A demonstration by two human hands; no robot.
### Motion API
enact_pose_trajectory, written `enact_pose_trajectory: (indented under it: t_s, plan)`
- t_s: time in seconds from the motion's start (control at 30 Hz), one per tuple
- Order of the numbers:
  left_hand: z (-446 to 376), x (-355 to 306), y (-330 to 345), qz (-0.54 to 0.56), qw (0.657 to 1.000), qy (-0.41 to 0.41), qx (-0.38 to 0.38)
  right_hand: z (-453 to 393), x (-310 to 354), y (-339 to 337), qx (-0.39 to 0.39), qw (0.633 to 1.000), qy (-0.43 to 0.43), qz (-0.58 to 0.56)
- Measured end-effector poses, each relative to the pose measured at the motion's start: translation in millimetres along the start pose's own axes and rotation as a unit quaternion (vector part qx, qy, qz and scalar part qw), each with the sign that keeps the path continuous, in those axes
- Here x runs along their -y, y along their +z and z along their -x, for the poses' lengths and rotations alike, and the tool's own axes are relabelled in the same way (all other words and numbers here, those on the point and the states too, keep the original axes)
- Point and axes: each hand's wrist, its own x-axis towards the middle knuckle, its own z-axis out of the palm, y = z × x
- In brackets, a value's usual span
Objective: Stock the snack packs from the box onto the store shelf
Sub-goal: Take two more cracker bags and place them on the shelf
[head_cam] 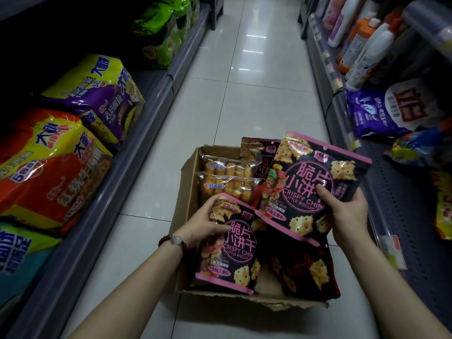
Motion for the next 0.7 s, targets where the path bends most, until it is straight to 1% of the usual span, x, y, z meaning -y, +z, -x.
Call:
enact_pose_trajectory:
  t_s: [0.07,0.17,0.23,0.3,0.4,0.5,0.6,0.7]
  plan:
    - [-2.3,2.9,1.1,-0.014,1.0,0.012,0.002,1.1,-0.9,0.8,0.001,1.0,0.004,0.003]
    - [-5.3,5.2,7.0,-0.033,0.998,-0.014,-0.045,2.1,-0.7,2.6,0.01,1.0,0.002,0.004]
    - [-7.2,7.2,10.8,0.002,0.996,-0.05,-0.071,1.3,-1.7,1.3,0.018,1.0,-0.001,0.007]
    - [-6.5,6.4,12.2,0.061,0.994,-0.071,-0.062,0.1,-3.0,-0.3,0.023,1.0,-0.003,0.006]
    - [-6.4,0.1,7.1,0.098,0.993,-0.047,-0.036,-1.9,-3.7,-1.4,0.029,1.0,0.006,0.002]
    - [-8.7,-10.5,-0.2,0.091,0.996,-0.007,-0.016,-2.3,-1.2,2.6,0.053,0.998,0.016,-0.003]
    - [-2.7,-36.6,-4.6,0.089,0.995,0.025,-0.047,-0.5,17.1,12.0,0.082,0.996,0.031,0.002]
    - [15.9,-78.8,-9.1,0.096,0.99,0.024,-0.101,2.8,53.3,28.2,0.103,0.993,0.057,0.014]
